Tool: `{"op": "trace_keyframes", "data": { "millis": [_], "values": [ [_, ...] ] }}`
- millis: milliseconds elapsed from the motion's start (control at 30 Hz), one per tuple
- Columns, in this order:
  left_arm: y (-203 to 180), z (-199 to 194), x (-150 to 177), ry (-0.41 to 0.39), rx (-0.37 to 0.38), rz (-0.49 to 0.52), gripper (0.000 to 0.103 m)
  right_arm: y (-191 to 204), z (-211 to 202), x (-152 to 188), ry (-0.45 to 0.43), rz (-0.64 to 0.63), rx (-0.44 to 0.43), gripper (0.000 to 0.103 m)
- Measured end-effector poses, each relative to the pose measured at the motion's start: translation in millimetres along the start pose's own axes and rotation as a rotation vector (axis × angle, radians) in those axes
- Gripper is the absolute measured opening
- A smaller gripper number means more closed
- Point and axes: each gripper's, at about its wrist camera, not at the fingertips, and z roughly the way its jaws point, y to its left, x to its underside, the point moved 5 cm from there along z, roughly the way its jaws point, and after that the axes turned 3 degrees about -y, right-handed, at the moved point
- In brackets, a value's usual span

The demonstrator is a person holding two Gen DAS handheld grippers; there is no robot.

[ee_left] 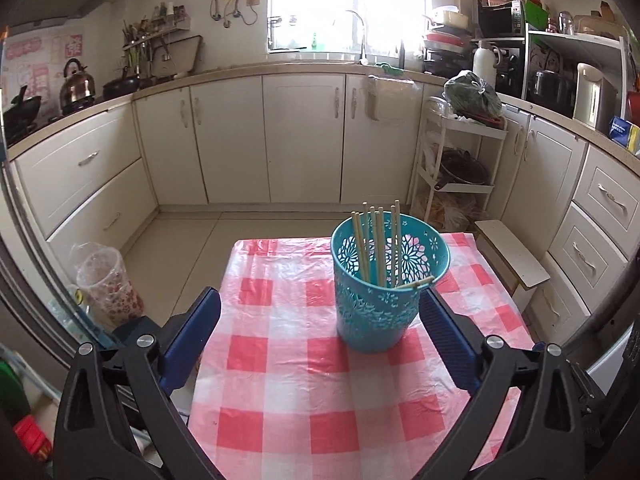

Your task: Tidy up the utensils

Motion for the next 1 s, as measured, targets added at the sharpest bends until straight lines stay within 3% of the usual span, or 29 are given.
{"op": "trace_keyframes", "data": {
  "millis": [233, 333, 500, 600, 800, 1000],
  "values": [
    [7.9, -56.2, 27.2, 0.025, -0.058, 0.032, 0.095, 32.5, -47.5, -2.7, 0.002, -0.044, 0.018, 0.092],
    [9.4, -76.6, 37.9, 0.046, -0.039, 0.037, 0.095, 47.3, -65.8, -6.2, -0.001, -0.078, 0.034, 0.096],
    [13.6, -110.2, 53.7, 0.084, 0.059, -0.019, 0.095, 68.6, -95.2, -6.2, 0.005, -0.116, 0.041, 0.096],
    [16.4, -128.0, 63.6, 0.101, 0.069, -0.032, 0.095, 77.0, -113.7, -1.8, 0.009, -0.131, 0.037, 0.096],
    [15.7, -160.9, 83.1, 0.129, 0.0, 0.04, 0.095, 89.2, -146.9, 15.6, 0.038, -0.136, 0.054, 0.096],
    [27.6, -192.7, 96.3, 0.12, -0.057, -0.004, 0.095, 104.3, -182.3, 37.7, 0.019, -0.14, 0.064, 0.096]
  ]
}}
